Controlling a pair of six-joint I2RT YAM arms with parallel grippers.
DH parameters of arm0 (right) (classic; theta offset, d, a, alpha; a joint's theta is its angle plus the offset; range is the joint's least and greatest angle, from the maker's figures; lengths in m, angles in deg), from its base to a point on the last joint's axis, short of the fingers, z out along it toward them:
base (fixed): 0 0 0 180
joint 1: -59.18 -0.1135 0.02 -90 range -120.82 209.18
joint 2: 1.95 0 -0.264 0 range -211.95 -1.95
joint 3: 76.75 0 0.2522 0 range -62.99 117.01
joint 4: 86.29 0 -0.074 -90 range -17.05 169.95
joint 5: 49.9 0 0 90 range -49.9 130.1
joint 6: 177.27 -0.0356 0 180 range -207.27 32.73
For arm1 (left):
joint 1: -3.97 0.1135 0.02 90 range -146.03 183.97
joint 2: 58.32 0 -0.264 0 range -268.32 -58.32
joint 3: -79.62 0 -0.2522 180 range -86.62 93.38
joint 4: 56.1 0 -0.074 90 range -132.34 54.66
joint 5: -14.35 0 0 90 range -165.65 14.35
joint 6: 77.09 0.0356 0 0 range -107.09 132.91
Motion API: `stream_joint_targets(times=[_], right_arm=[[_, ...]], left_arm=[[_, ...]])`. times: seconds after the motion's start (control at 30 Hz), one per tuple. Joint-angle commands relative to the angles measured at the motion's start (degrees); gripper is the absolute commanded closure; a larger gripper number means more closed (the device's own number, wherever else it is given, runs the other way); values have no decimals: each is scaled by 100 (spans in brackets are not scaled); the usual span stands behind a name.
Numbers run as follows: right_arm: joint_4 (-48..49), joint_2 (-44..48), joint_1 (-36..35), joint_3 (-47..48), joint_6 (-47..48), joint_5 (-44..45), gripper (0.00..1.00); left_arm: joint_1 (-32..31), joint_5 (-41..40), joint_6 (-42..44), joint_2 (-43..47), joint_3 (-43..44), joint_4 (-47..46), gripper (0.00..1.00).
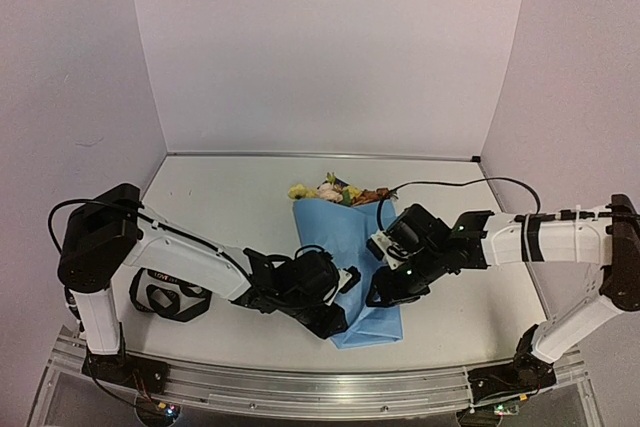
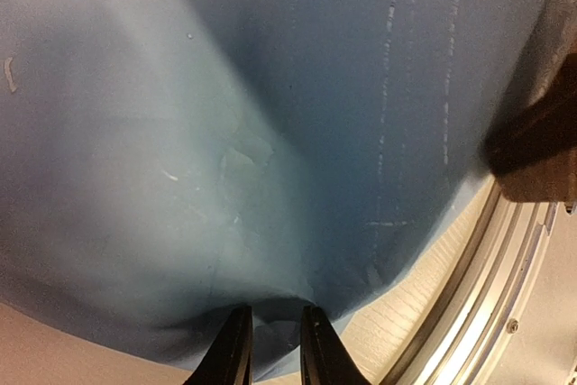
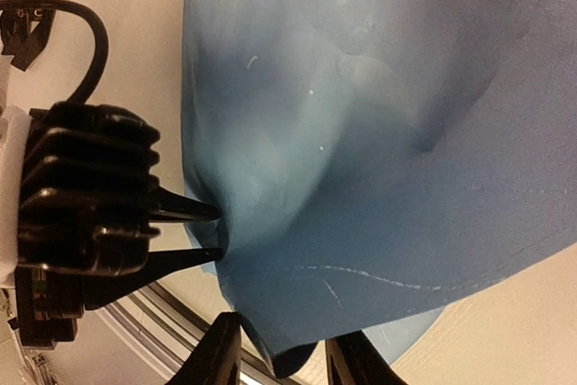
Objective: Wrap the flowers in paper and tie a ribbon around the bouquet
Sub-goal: Press the fold line of the folded wrapping paper.
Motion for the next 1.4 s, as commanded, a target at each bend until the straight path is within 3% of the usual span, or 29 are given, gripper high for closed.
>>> stream_joint_targets(times=[0.0, 0.13, 0.17, 0.47, 0.93, 1.37], right_arm=[[10, -103, -49, 340, 64, 1, 74], [-133, -138, -53, 380, 30, 221, 98], [-232, -151, -50, 410, 18, 330, 100], [-661, -364, -5, 670, -511, 866, 100], [-755, -528, 98, 639, -1021, 838, 100], [-733, -525, 107, 580, -1098, 811, 100]], left_arm=[[-28, -80, 110, 384, 159, 42, 79], [-30, -177, 126, 639, -4, 23, 76], [-38, -221, 129, 725, -71, 15, 76], [-441, -574, 258, 1022, -370, 198, 77], [-805, -1514, 428, 232, 340, 300, 78], [-948, -1557, 631, -244, 566, 159, 84]])
